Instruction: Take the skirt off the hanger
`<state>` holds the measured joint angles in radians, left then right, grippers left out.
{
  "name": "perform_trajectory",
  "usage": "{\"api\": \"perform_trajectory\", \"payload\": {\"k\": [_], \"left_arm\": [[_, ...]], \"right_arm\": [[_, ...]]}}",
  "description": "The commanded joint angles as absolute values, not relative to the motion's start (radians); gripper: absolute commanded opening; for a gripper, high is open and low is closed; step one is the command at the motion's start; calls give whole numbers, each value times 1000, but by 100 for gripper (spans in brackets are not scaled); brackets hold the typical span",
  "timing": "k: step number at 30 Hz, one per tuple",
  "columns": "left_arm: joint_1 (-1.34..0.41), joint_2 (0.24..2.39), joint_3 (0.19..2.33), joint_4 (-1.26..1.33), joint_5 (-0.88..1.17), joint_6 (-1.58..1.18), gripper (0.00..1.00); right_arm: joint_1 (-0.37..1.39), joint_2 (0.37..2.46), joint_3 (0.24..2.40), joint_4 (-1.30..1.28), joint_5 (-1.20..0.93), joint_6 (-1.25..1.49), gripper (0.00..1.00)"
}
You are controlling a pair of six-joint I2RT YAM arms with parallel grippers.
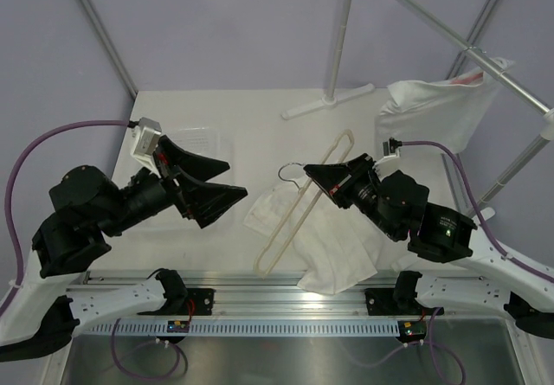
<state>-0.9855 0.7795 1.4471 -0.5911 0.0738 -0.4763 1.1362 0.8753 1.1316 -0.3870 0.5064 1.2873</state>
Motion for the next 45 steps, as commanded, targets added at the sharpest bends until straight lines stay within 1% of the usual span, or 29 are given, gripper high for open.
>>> {"api": "perform_trajectory", "payload": {"k": [1, 10, 18, 25, 32, 35, 37, 38, 39, 40, 41, 42, 43, 44, 45], "left_arm": [[-986, 778, 1402, -663, 107, -500, 99], [-1000, 750, 1279, -684, 109, -528, 99], [-1006, 681, 1183, -660, 175, -541, 99], [-1012, 618, 1094, -606, 227, -552, 95], [-1015, 626, 1060, -598, 184, -528, 89], [-1019, 644, 1060, -621, 126, -515, 74], [-1019, 655, 1063, -635, 65, -511, 40], [-1019, 661, 1068, -641, 39, -511, 19], [-1019, 666, 1072, -652, 14, -518, 1], [-1019, 678, 1081, -660, -35, -517, 0], [-1019, 683, 1088, -663, -50, -514, 0], [-1019, 687, 1094, -664, -67, -505, 0], [-1019, 690, 1101, -673, -122, -505, 0], [-1019, 692, 1121, -683, -153, -502, 0], [-1019, 692, 1137, -693, -182, -491, 0]], "right_arm": [[1146, 864, 1161, -406, 638, 1292, 0], [1146, 946, 1247, -400, 719, 1243, 0], [1146, 971, 1282, -373, 753, 1223, 0], [1144, 1000, 1321, -357, 762, 1221, 0], [1144, 1031, 1368, -342, 746, 1229, 0], [1144, 1031, 1374, -342, 724, 1230, 0], [1146, 1020, 1367, -342, 712, 1236, 0], [1146, 1017, 1359, -342, 710, 1236, 0], [1146, 1012, 1356, -342, 704, 1235, 0], [1144, 1006, 1351, -342, 697, 1229, 4], [1144, 1003, 1354, -341, 689, 1194, 15], [1146, 1002, 1359, -344, 660, 1165, 50], [1146, 1002, 1370, -357, 646, 1142, 63], [1144, 999, 1393, -408, 634, 1117, 72], [1144, 994, 1402, -435, 611, 1118, 94]]}}
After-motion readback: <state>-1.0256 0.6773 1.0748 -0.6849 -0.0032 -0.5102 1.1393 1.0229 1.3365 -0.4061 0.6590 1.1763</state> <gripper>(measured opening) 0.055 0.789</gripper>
